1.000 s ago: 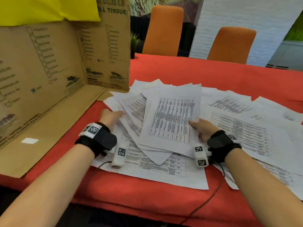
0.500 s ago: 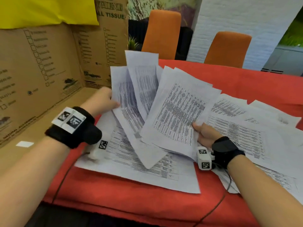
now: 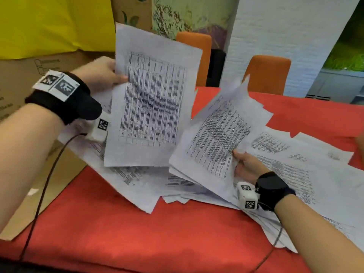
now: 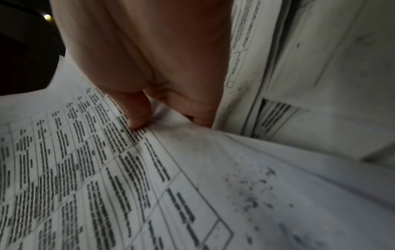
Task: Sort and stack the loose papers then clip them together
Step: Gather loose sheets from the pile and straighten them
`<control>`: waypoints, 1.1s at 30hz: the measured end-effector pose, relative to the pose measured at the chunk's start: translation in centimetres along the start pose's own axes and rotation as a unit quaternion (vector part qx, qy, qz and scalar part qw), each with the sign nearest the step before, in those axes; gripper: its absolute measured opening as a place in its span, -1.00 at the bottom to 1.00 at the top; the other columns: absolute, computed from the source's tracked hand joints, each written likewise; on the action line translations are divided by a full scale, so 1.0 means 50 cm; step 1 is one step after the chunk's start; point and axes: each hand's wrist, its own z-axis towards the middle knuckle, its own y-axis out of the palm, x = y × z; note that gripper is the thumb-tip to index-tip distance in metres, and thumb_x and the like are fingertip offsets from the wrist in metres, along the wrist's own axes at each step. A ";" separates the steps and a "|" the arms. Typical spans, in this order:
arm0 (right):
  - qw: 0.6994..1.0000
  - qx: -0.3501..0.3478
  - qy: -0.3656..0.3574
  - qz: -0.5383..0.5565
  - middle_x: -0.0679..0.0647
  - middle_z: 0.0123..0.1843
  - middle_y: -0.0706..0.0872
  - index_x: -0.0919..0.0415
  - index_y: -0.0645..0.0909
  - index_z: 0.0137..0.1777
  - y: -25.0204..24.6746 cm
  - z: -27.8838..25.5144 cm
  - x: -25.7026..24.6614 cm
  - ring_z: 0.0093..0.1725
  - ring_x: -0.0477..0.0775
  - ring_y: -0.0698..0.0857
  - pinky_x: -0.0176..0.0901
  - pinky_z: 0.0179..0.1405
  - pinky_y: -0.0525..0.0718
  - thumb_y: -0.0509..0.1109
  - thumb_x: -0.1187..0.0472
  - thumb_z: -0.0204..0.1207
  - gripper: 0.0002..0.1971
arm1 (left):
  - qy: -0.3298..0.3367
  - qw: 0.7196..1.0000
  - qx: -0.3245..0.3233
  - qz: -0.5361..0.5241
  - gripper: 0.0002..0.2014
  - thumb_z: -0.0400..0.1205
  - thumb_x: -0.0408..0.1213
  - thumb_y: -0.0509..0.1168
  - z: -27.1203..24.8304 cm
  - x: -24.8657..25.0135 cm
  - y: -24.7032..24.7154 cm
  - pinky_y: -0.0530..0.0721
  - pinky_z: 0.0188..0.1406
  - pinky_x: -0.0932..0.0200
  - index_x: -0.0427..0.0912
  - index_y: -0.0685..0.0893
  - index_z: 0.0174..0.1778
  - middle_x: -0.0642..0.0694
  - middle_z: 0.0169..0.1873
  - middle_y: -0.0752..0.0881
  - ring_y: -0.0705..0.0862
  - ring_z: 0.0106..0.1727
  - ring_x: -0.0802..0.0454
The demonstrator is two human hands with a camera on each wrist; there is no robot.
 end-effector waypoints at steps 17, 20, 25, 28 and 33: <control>0.970 0.052 -0.156 -0.181 0.13 -0.04 0.78 0.28 0.59 0.04 0.110 -0.047 -0.101 -0.12 0.11 0.75 -0.11 -0.20 0.77 0.41 0.21 0.60 -0.86 | 0.079 0.963 -0.242 0.087 -0.87 0.69 -0.22 0.26 0.046 0.121 0.172 0.46 -0.09 0.16 -0.18 0.68 0.00 -0.09 -0.06 0.71 0.59 -0.12 0.03; 0.948 0.077 -0.155 -0.268 0.09 -0.14 0.77 0.30 0.57 0.01 0.094 -0.048 -0.078 -0.23 0.02 0.72 -0.32 -0.32 0.74 0.43 0.35 0.57 -0.90 | 0.096 0.966 -0.228 0.069 -0.77 0.68 -0.18 0.27 0.024 0.128 0.203 0.54 -0.06 0.14 -0.17 0.66 0.20 -0.03 0.08 0.72 0.65 0.03 0.04; 0.932 0.164 -0.141 -0.292 0.25 -0.01 0.74 0.35 0.66 0.04 -0.004 -0.038 -0.052 -0.06 0.23 0.73 0.02 0.08 0.69 0.30 0.46 0.58 -0.86 | -0.035 0.944 -0.254 0.207 -0.46 0.64 0.13 0.20 0.005 0.016 0.228 0.64 0.07 0.04 -0.27 0.60 0.31 -0.19 0.21 0.68 0.67 0.09 -0.11; 0.926 0.191 -0.085 -0.313 0.25 0.04 0.74 0.32 0.61 0.23 -0.060 -0.041 -0.033 -0.01 0.25 0.72 -0.01 -0.06 0.70 0.27 0.43 0.62 -0.76 | -0.090 0.911 -0.280 0.289 -0.44 0.67 0.08 0.19 -0.060 -0.052 0.231 0.64 0.04 0.21 -0.34 0.52 0.38 -0.21 0.35 0.63 0.69 0.20 -0.12; 0.938 0.172 -0.051 -0.297 0.09 0.01 0.66 0.35 0.52 0.19 -0.081 -0.056 -0.039 -0.05 0.03 0.64 -0.17 0.03 0.55 0.31 0.31 0.62 -0.81 | -0.222 0.858 -0.437 0.154 -0.38 0.55 0.33 0.16 -0.177 -0.123 0.291 0.70 -0.42 0.28 -0.26 0.63 -0.03 -0.16 -0.11 0.80 0.80 -0.36 0.00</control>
